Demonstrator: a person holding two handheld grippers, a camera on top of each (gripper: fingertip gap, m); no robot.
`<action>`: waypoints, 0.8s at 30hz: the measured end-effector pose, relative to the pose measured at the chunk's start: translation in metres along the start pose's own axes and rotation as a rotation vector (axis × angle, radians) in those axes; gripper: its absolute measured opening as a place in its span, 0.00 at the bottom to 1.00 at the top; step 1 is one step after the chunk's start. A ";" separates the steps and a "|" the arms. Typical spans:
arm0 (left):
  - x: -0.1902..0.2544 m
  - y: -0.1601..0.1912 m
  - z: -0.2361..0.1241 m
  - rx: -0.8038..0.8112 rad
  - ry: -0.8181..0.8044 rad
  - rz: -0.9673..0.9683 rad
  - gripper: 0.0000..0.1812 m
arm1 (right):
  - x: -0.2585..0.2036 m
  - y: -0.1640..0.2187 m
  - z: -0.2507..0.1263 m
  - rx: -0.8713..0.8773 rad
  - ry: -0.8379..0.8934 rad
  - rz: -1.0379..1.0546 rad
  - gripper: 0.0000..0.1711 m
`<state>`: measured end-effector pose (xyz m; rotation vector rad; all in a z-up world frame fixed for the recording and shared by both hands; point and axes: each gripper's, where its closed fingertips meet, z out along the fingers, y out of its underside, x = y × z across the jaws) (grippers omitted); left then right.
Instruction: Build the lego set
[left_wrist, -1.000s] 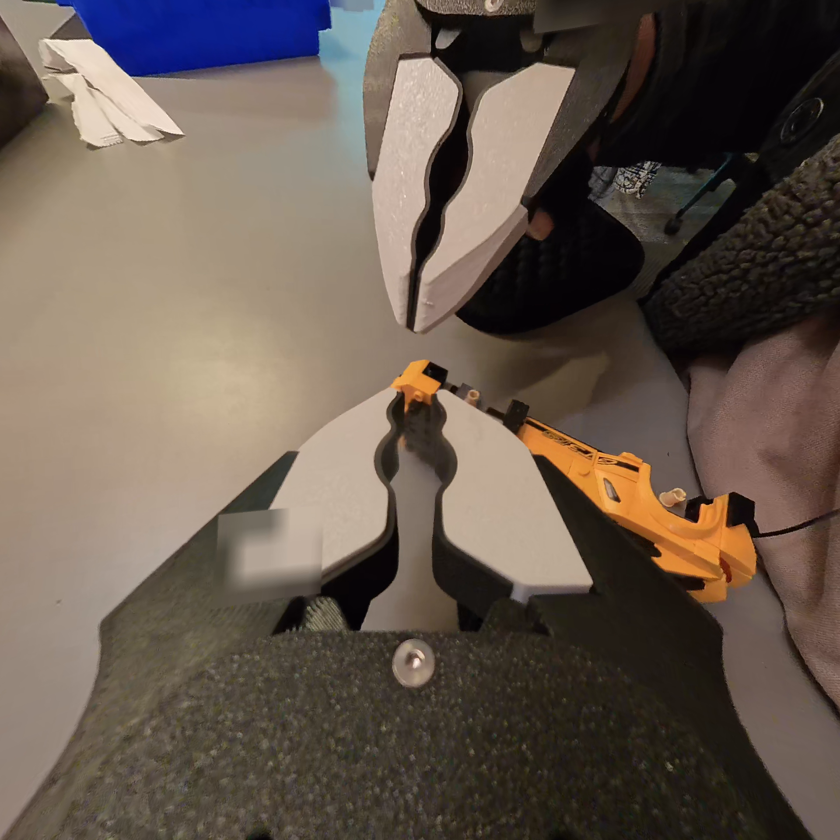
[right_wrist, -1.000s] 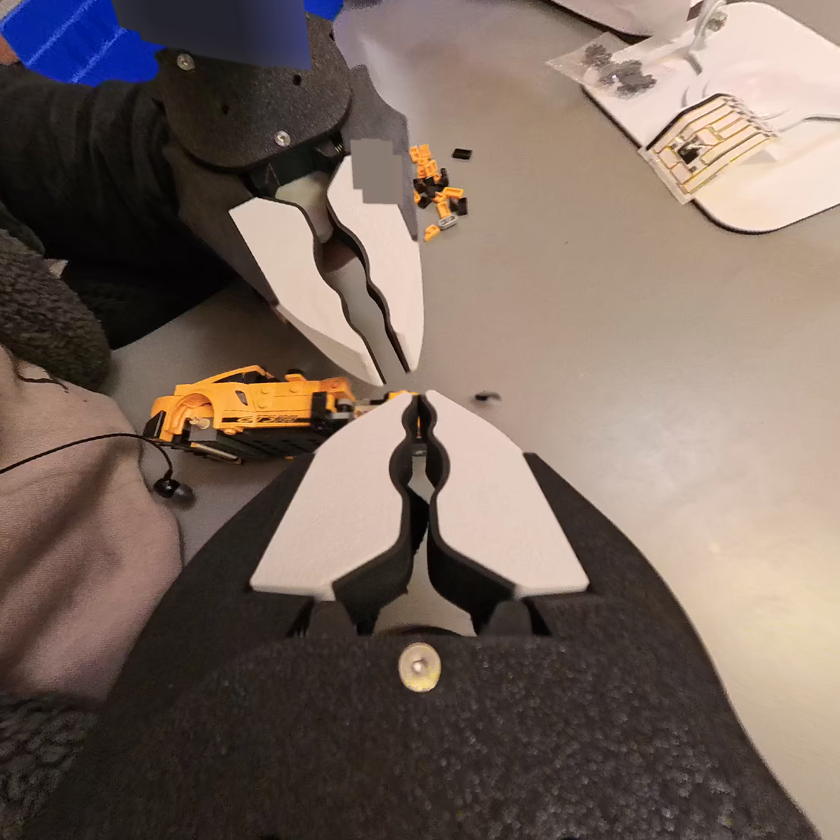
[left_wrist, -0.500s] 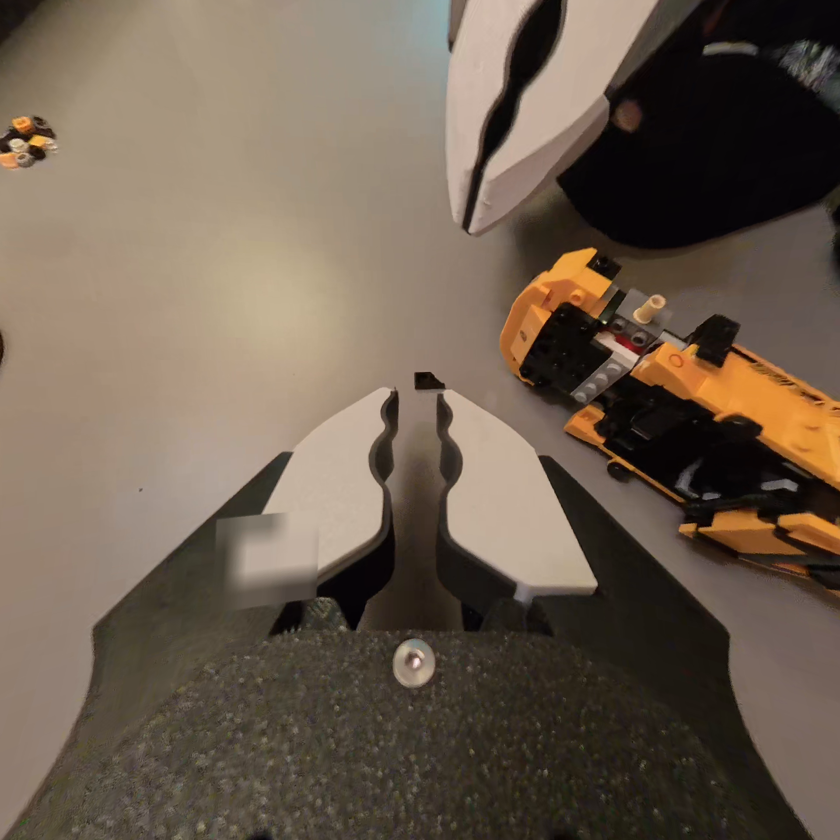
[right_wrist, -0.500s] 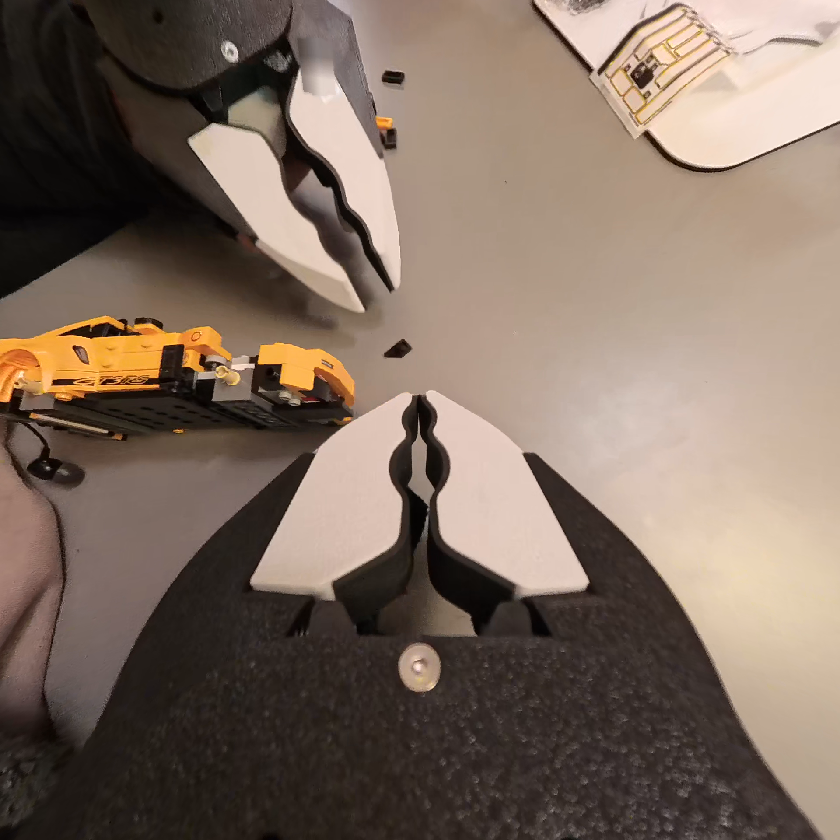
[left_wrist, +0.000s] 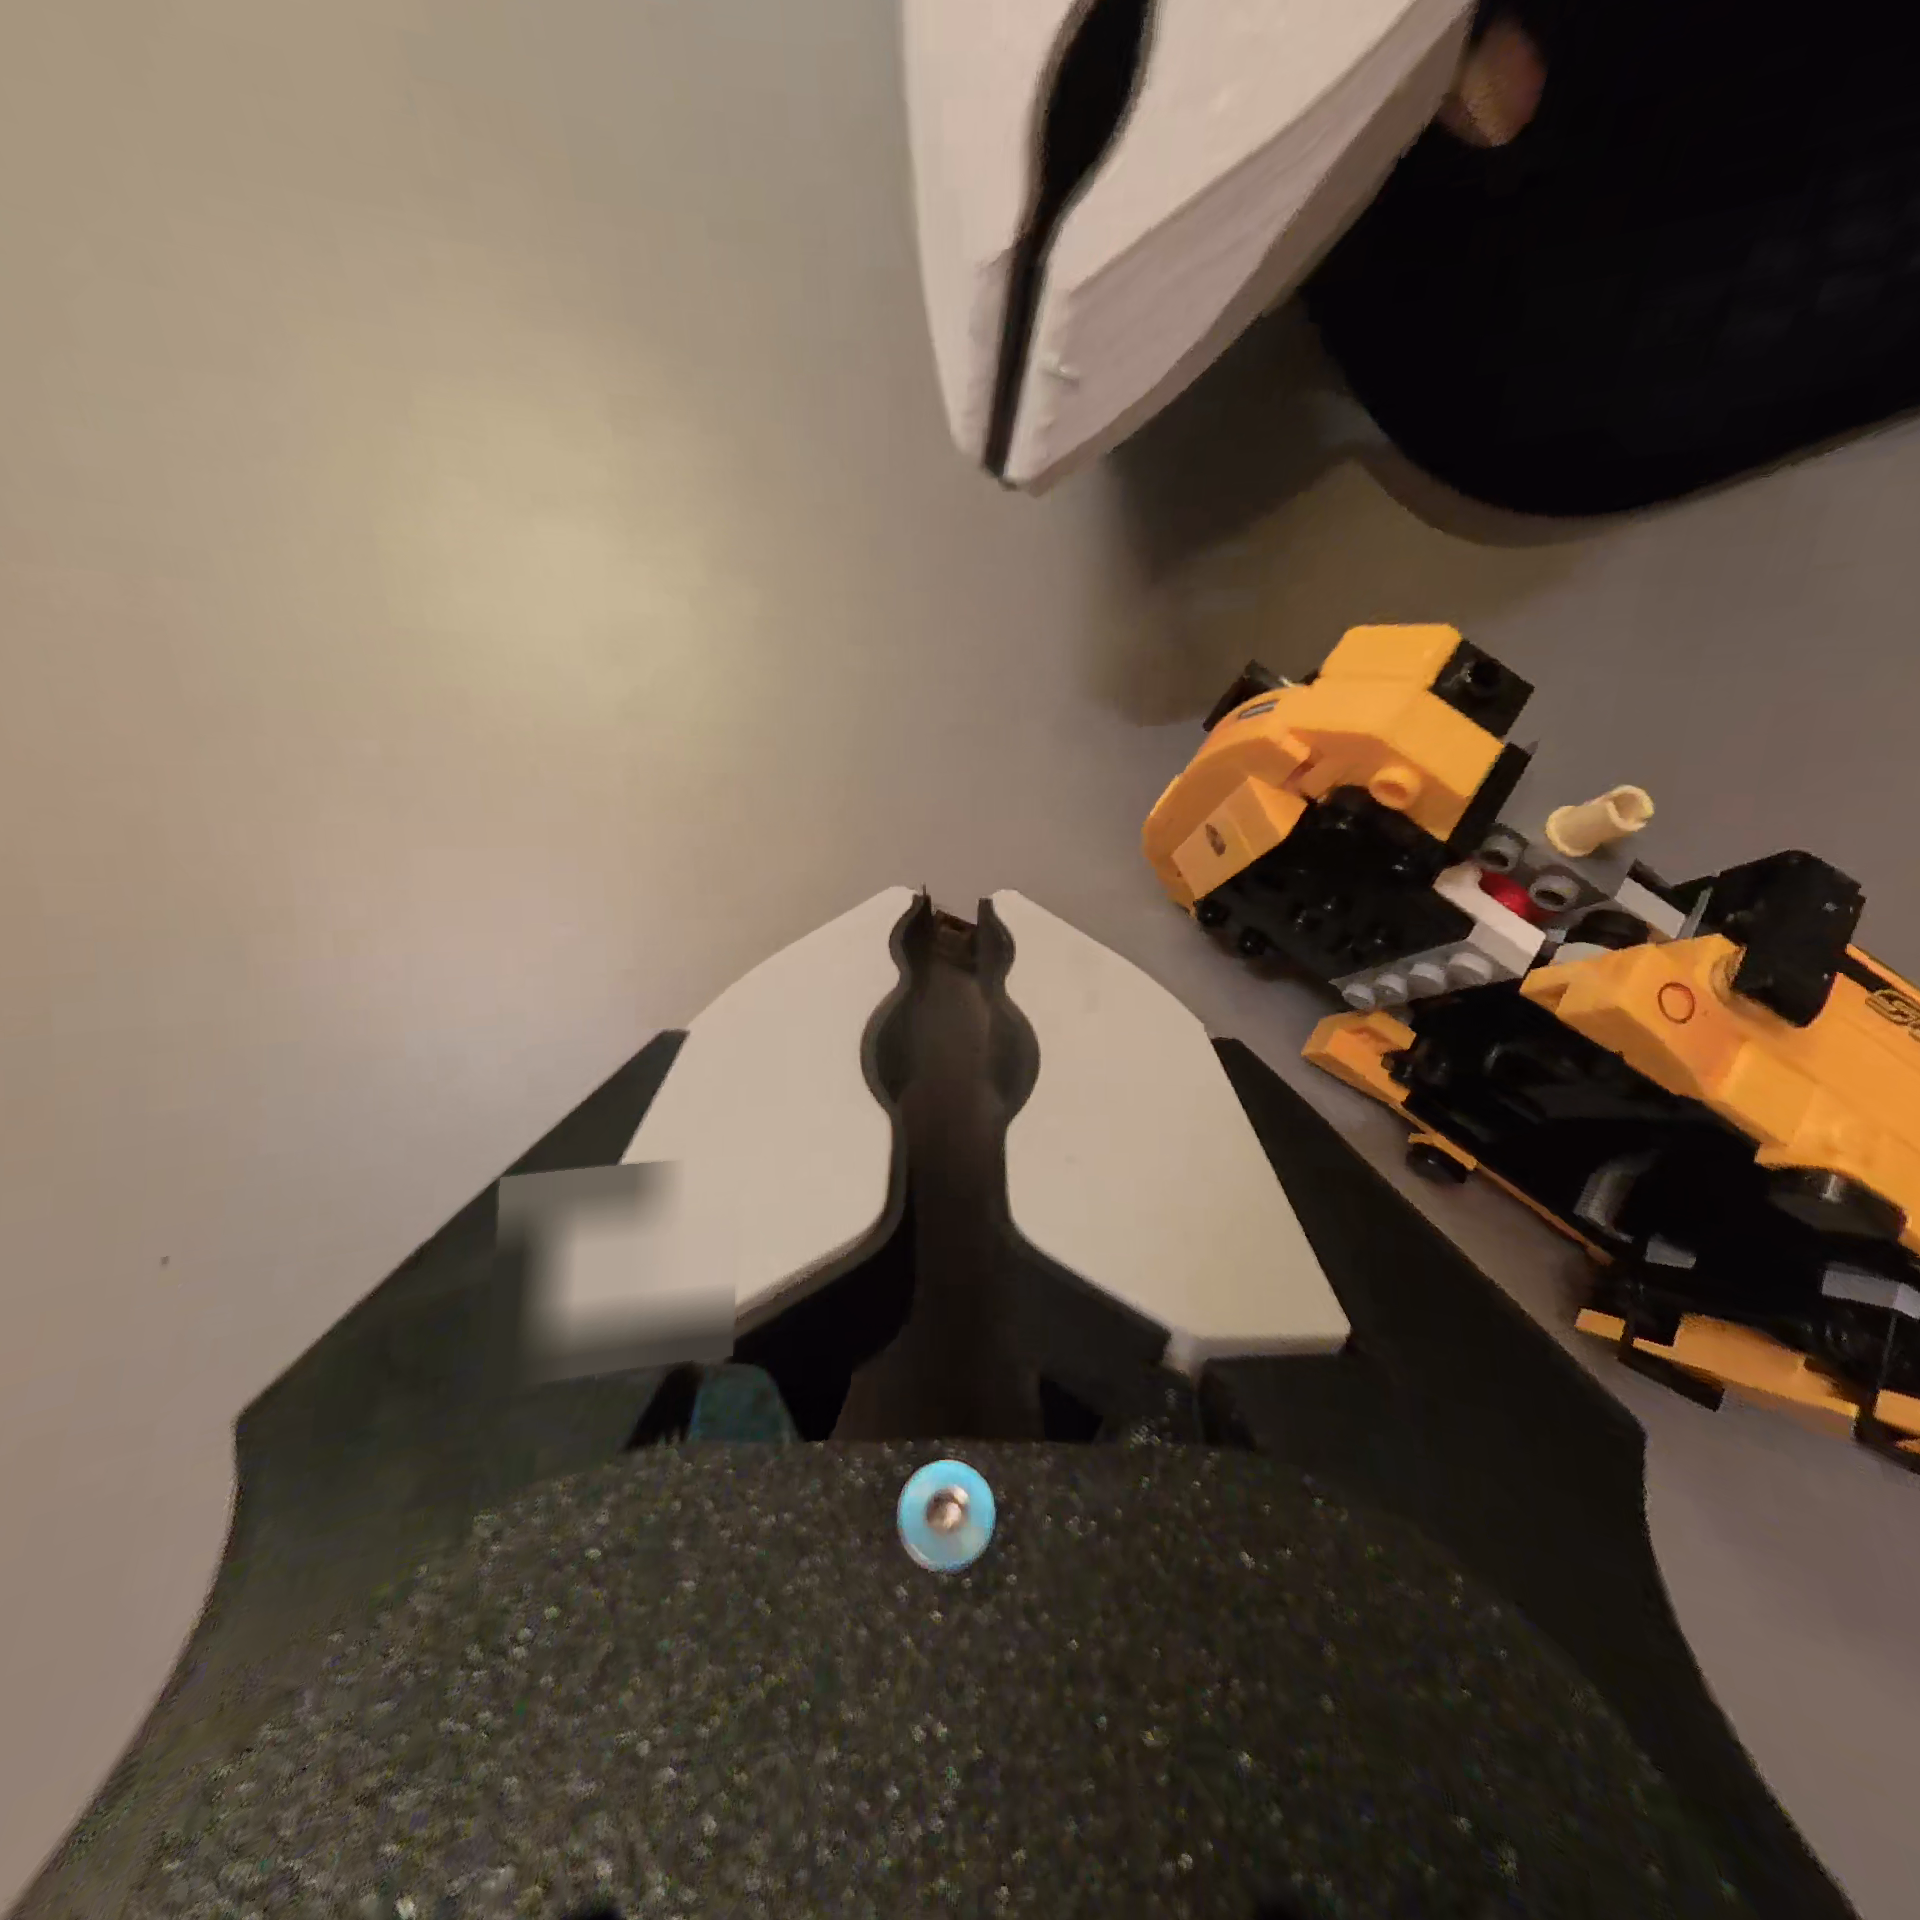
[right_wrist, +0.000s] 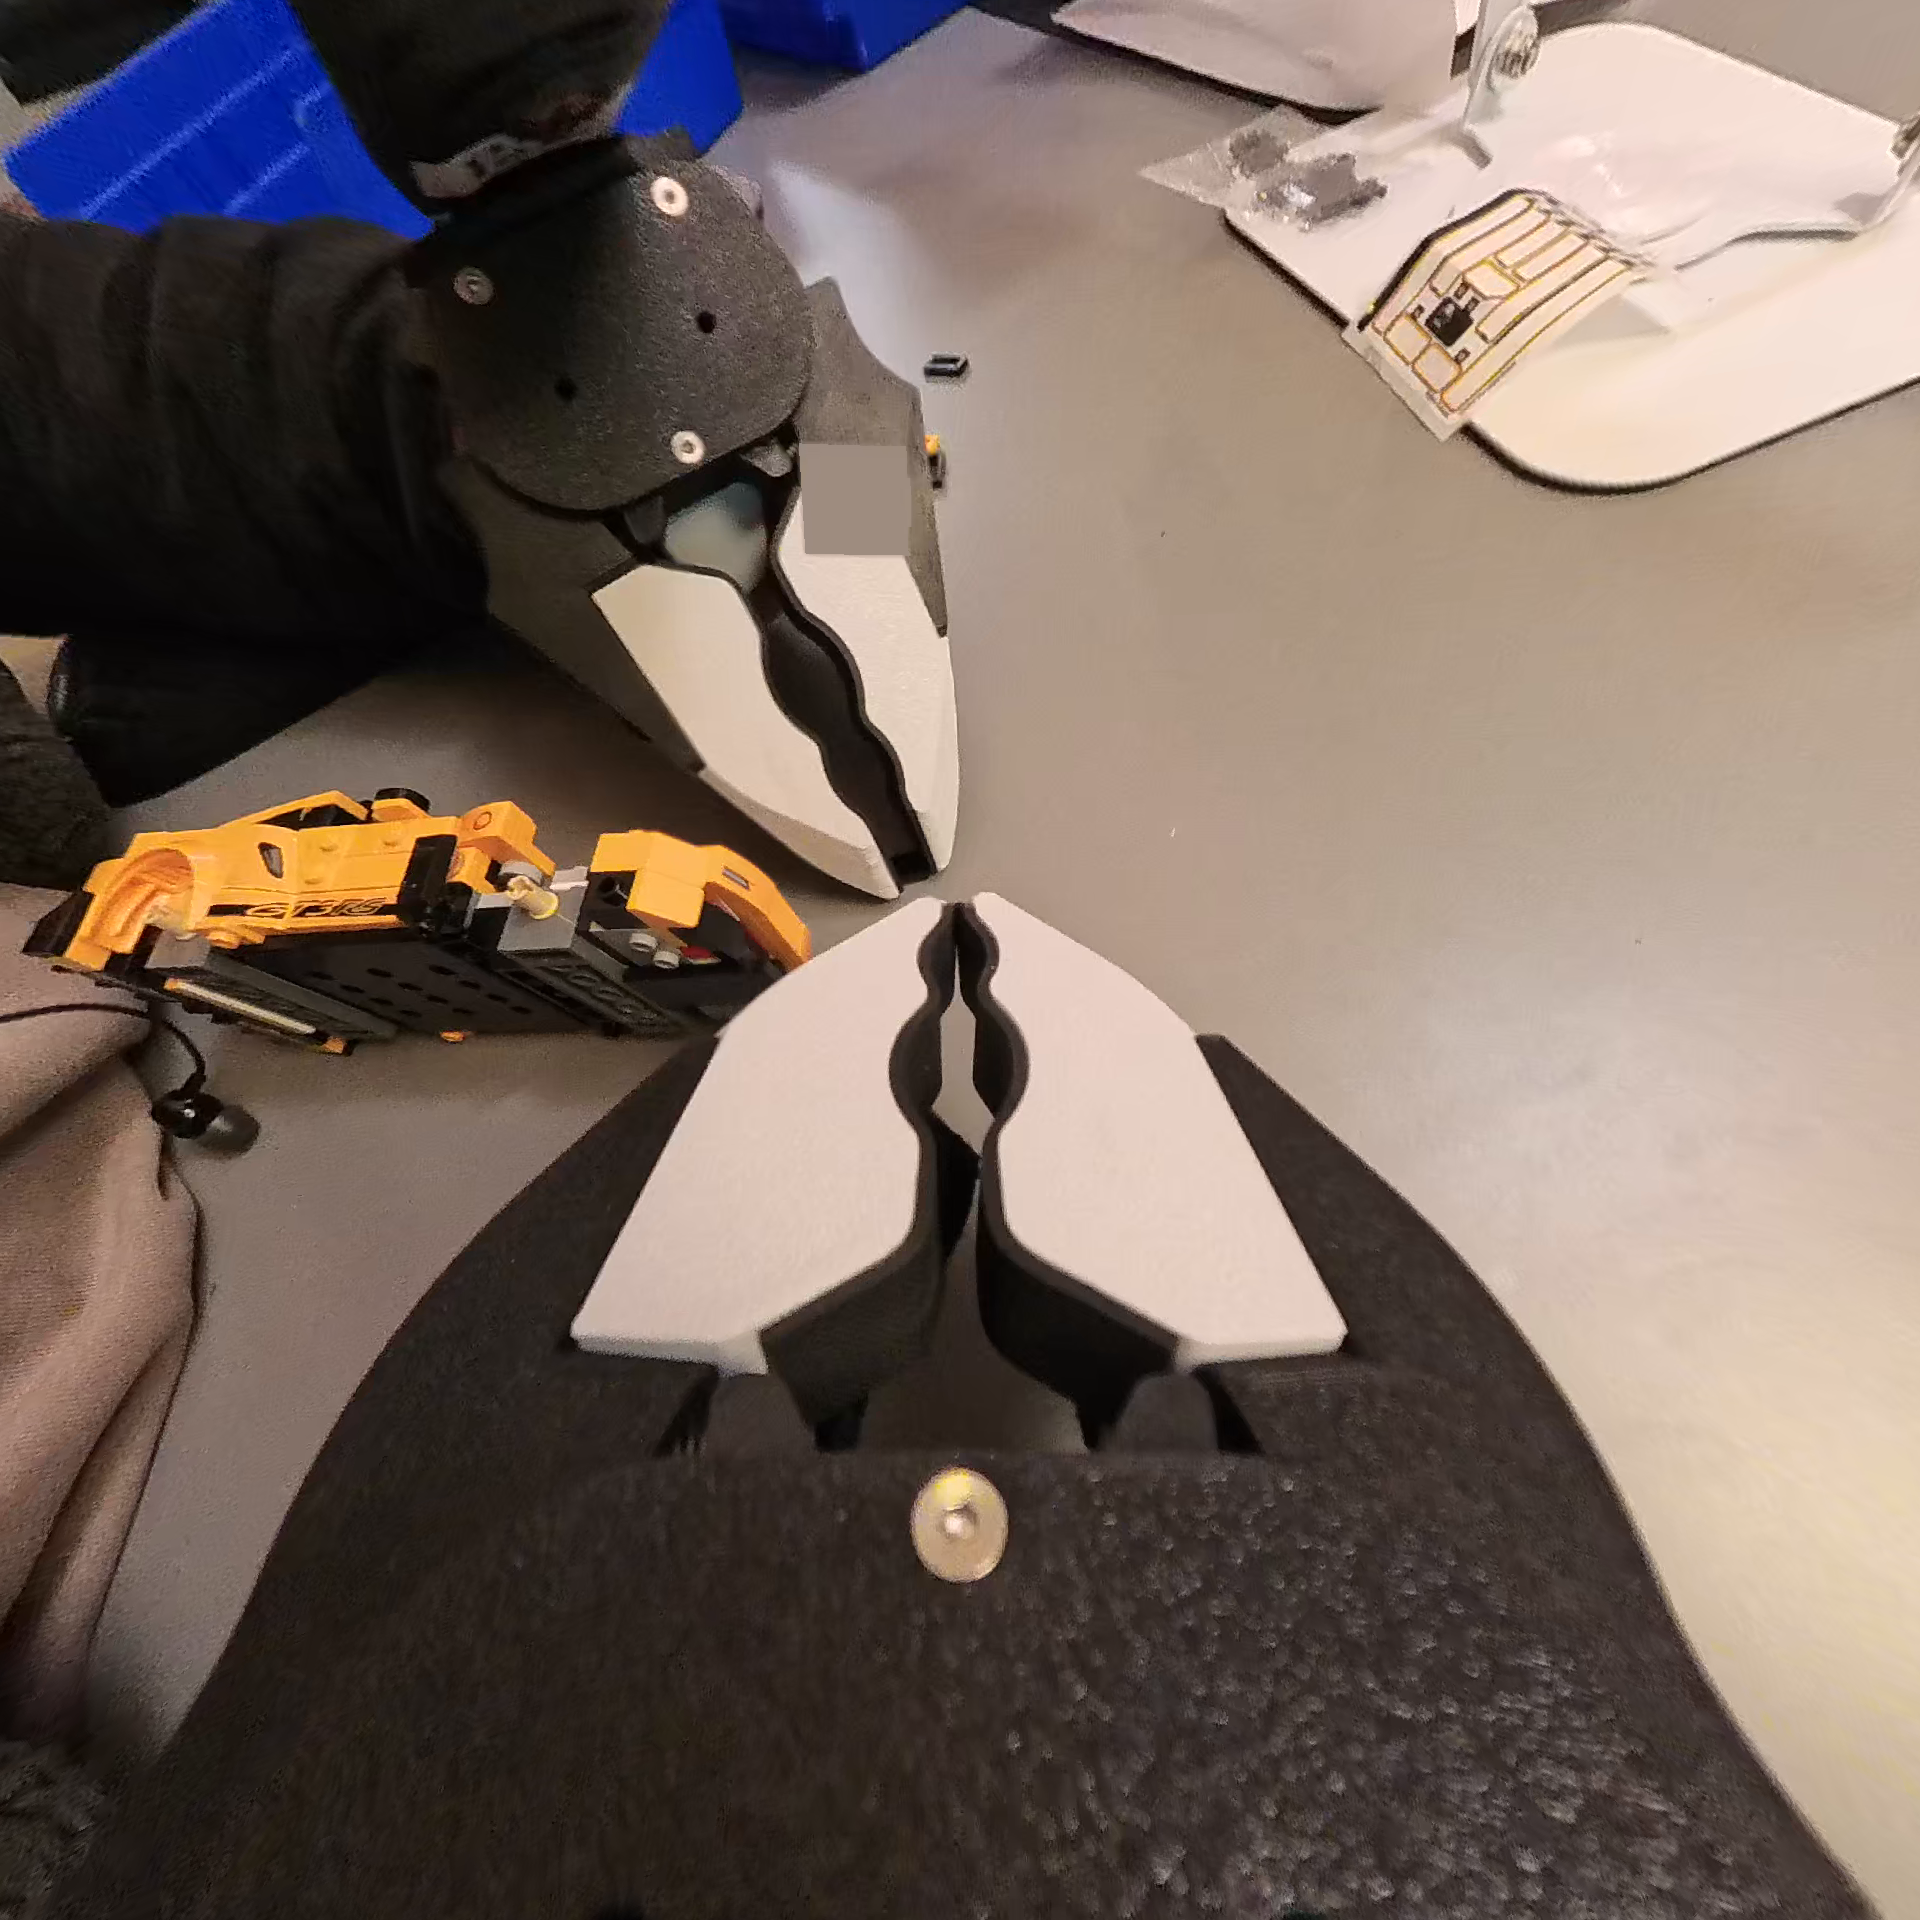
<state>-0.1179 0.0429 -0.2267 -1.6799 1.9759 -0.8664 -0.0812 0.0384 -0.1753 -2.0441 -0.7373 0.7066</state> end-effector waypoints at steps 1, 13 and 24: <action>-0.001 -0.001 -0.002 0.025 0.018 -0.051 0.04 | -0.001 -0.001 -0.001 0.013 -0.007 -0.002 0.00; -0.009 -0.056 -0.068 0.595 0.582 -0.809 0.00 | -0.029 -0.028 0.001 0.121 0.022 -0.380 0.09; -0.009 0.044 -0.076 -0.029 -0.079 -0.247 0.08 | -0.027 -0.035 -0.008 0.106 0.071 -0.372 0.08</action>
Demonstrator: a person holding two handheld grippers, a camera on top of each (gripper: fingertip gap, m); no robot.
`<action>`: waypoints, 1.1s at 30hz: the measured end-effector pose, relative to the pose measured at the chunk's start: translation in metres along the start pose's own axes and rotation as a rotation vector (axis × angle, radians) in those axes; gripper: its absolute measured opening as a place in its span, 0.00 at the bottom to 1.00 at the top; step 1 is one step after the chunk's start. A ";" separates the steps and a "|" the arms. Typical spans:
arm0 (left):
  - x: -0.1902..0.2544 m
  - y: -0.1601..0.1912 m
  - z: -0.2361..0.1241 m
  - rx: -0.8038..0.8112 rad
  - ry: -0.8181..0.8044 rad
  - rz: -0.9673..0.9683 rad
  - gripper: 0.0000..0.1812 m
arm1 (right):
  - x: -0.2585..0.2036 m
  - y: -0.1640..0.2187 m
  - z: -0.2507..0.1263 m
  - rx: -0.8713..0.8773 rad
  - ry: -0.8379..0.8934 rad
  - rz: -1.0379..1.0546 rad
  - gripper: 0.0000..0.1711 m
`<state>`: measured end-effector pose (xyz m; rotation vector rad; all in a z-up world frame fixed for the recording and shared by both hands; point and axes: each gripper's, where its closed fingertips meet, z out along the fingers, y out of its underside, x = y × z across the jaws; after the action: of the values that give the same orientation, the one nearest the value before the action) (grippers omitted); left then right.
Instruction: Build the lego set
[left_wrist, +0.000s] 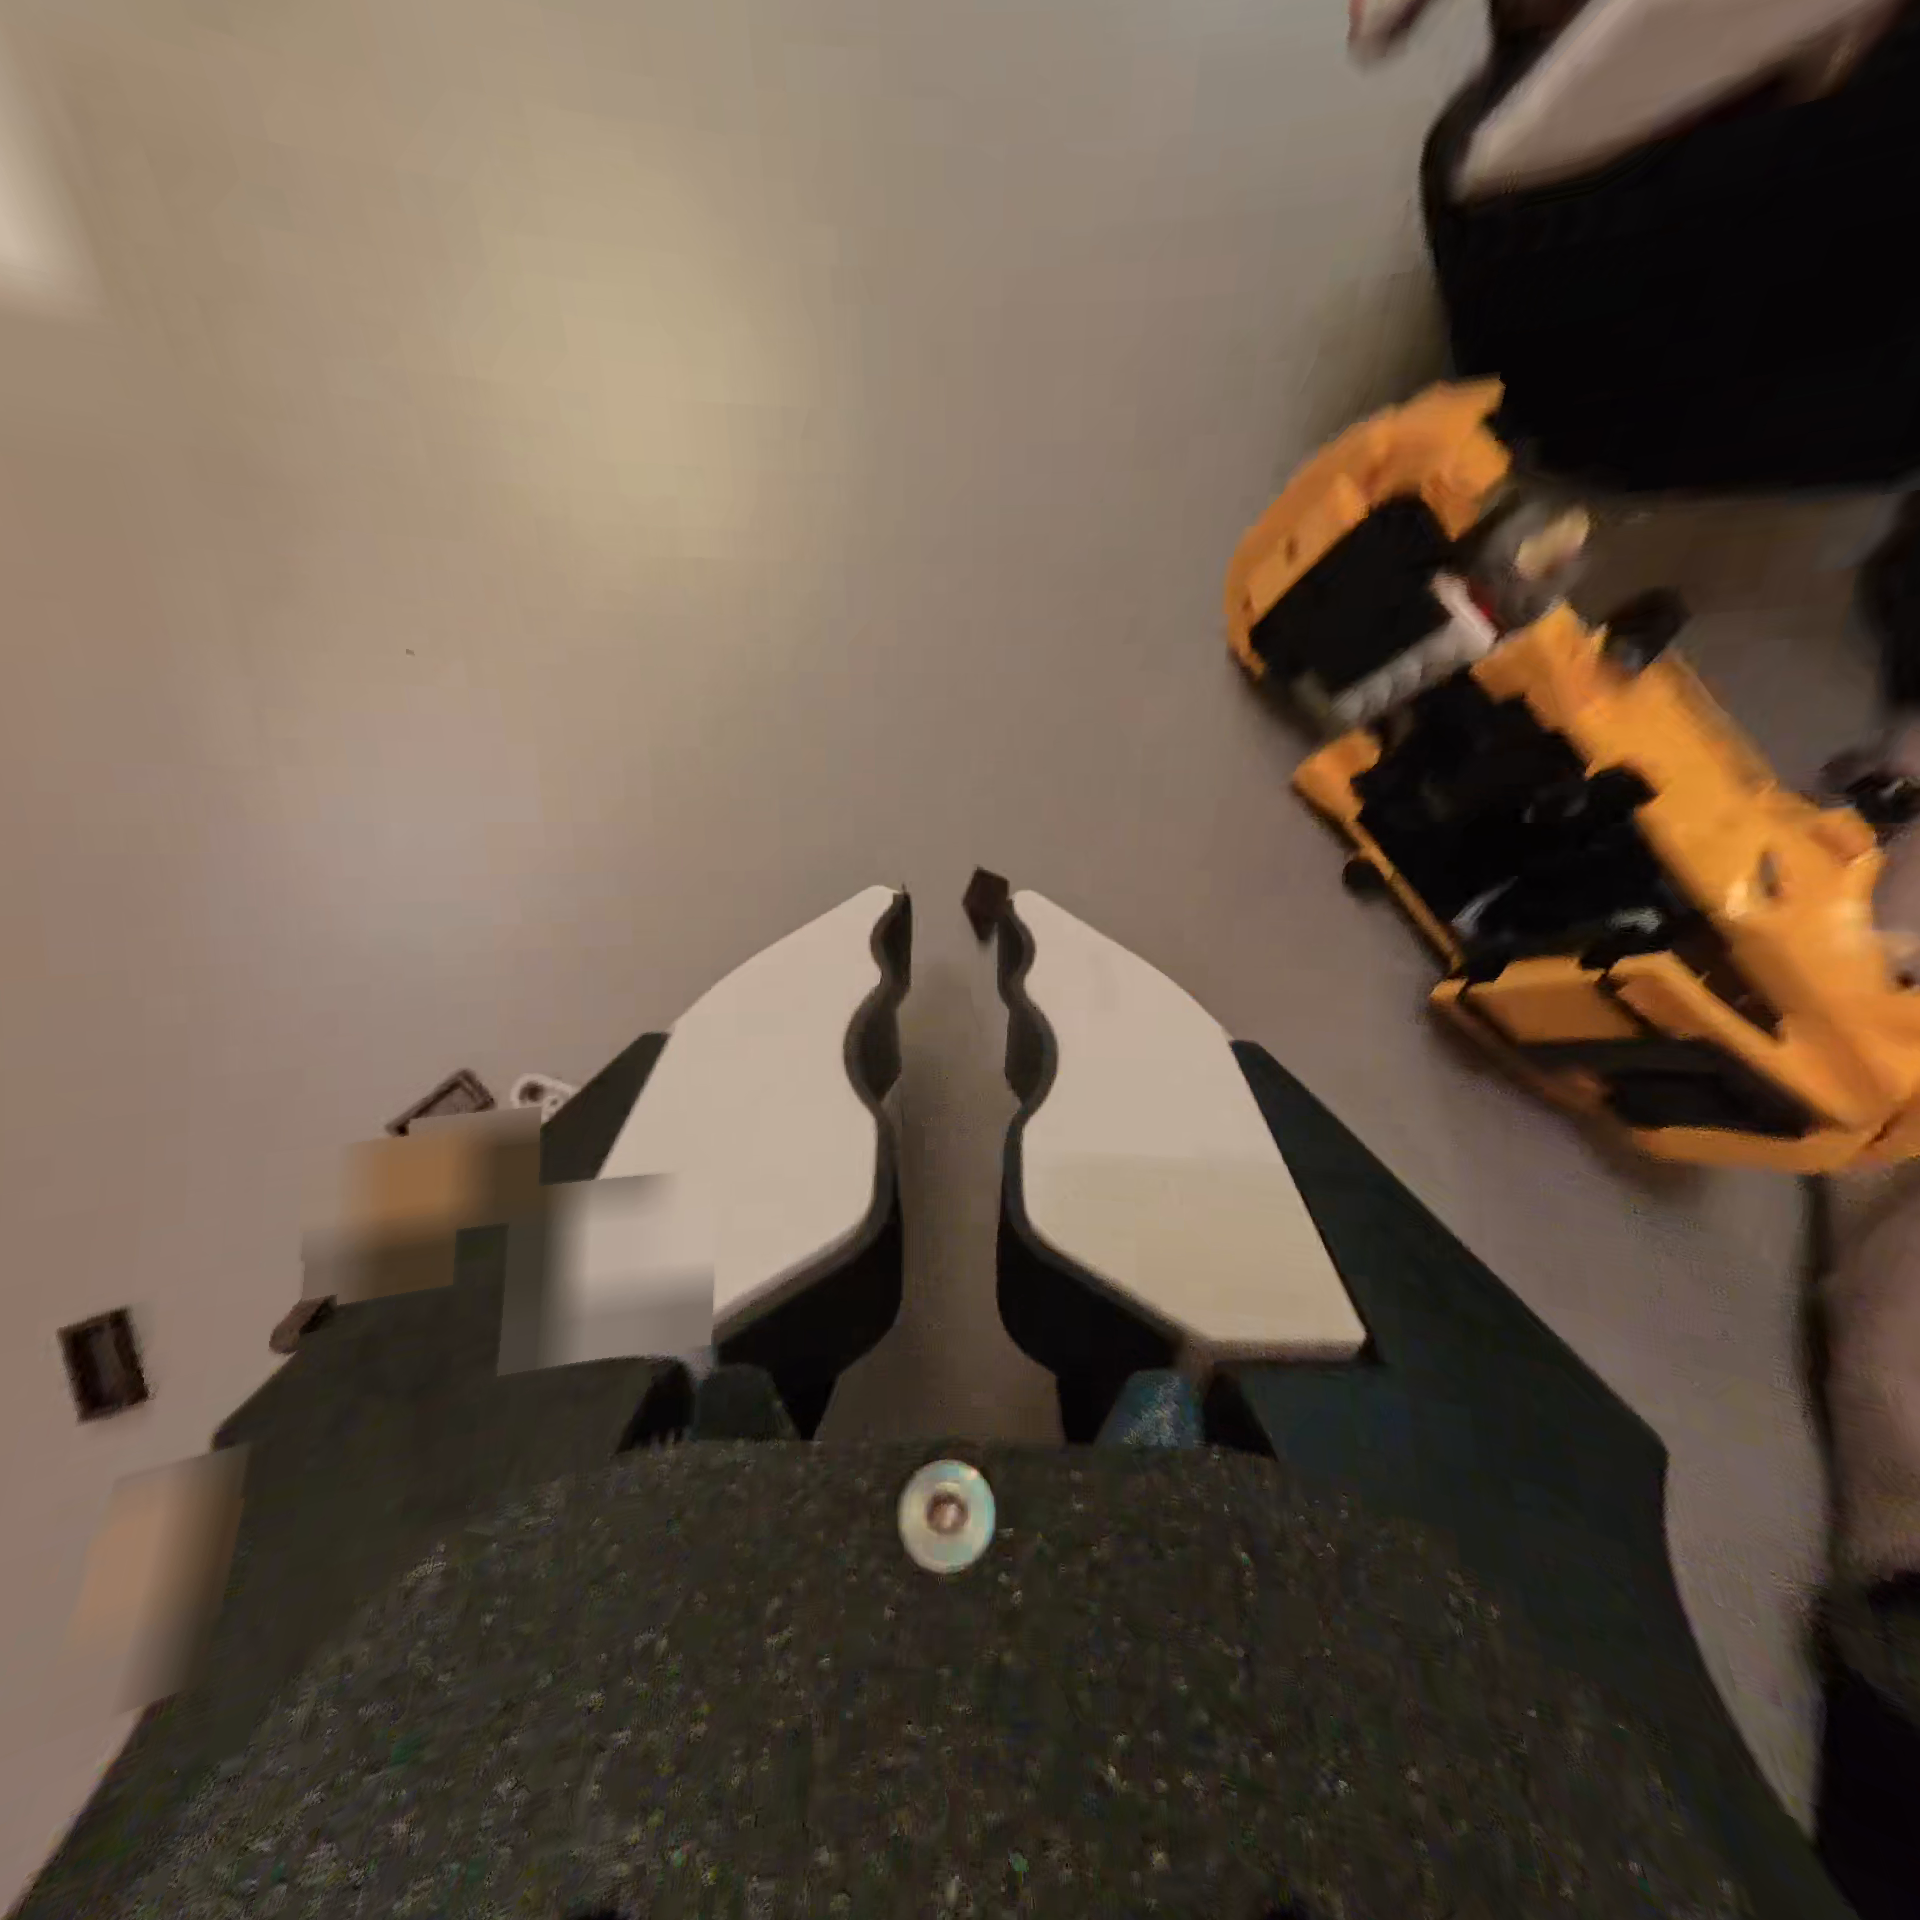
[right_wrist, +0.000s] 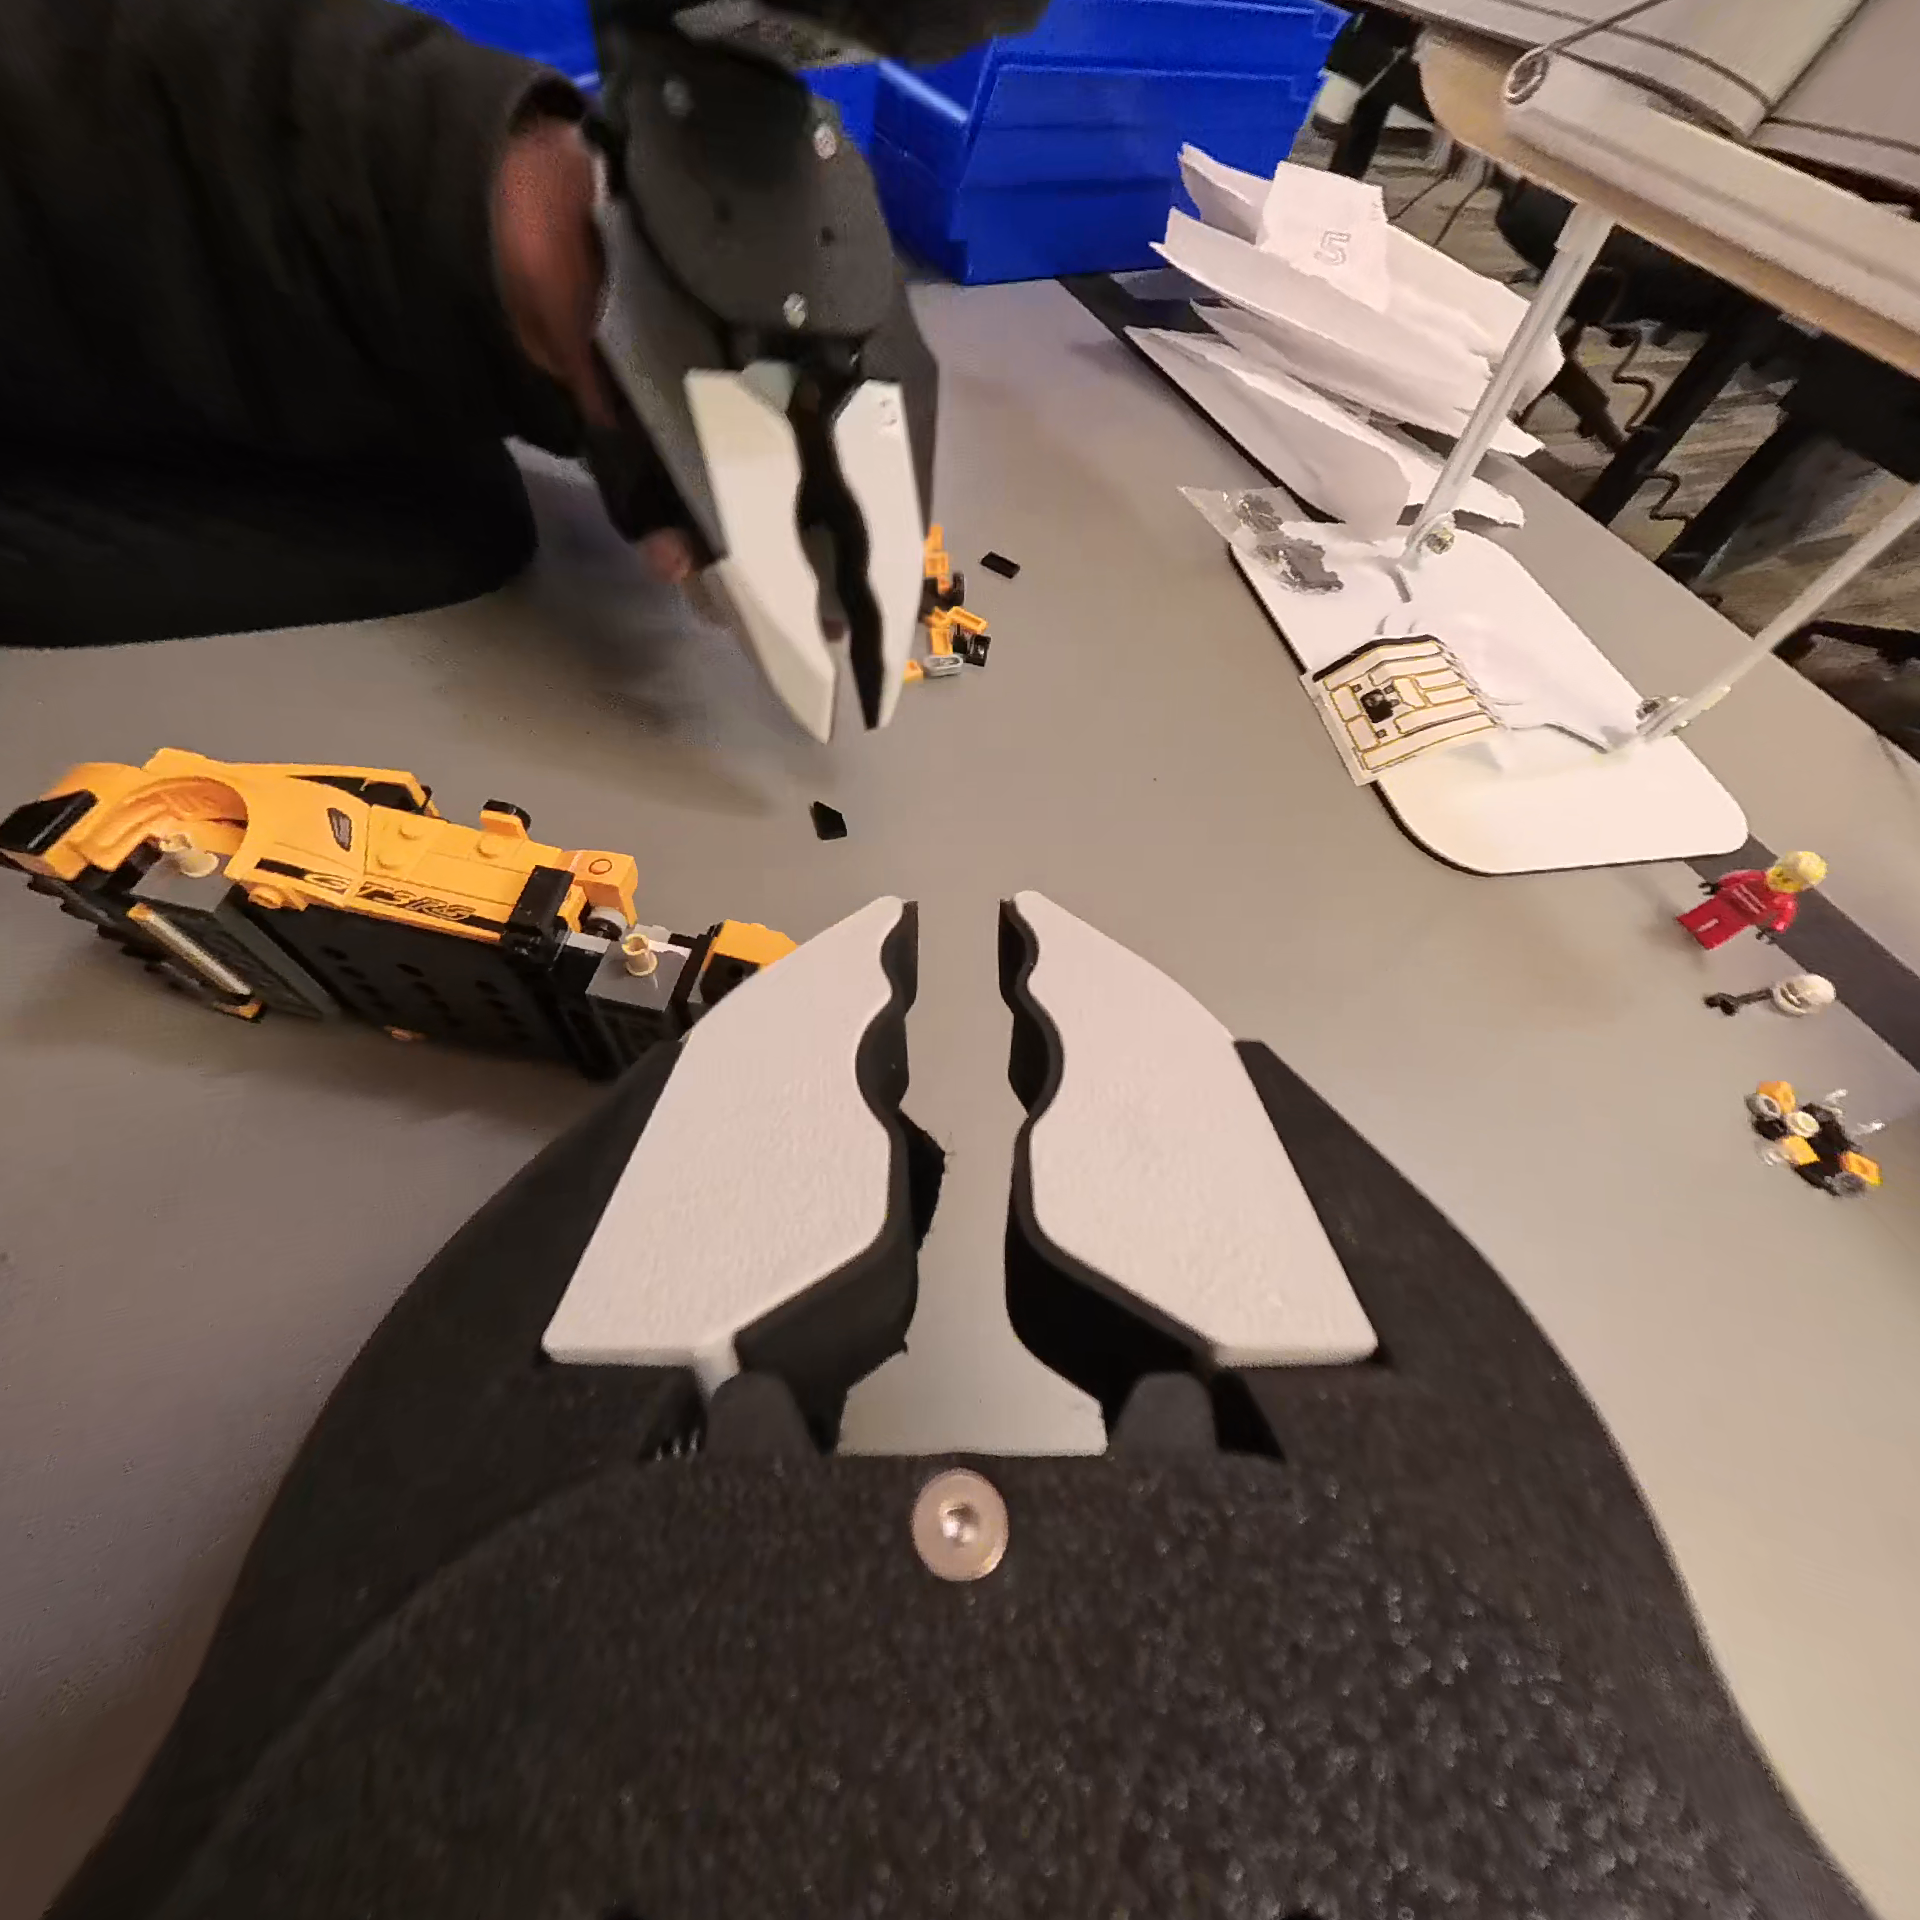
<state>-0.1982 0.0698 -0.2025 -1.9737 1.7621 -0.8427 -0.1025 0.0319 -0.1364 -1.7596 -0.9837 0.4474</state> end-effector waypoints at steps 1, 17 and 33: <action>0.003 0.005 0.005 -0.035 -0.012 0.035 0.08 | 0.000 -0.001 -0.001 0.004 0.001 0.010 0.08; 0.011 -0.002 0.022 -0.064 -0.028 0.156 0.04 | -0.003 0.010 -0.013 -0.010 0.024 0.053 0.08; 0.069 -0.071 0.011 0.150 0.031 0.341 0.04 | -0.033 -0.007 -0.008 0.009 -0.061 0.036 0.08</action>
<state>-0.1345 0.0116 -0.1531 -1.5162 1.9175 -0.8619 -0.1191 0.0021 -0.1315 -1.7664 -0.9925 0.5310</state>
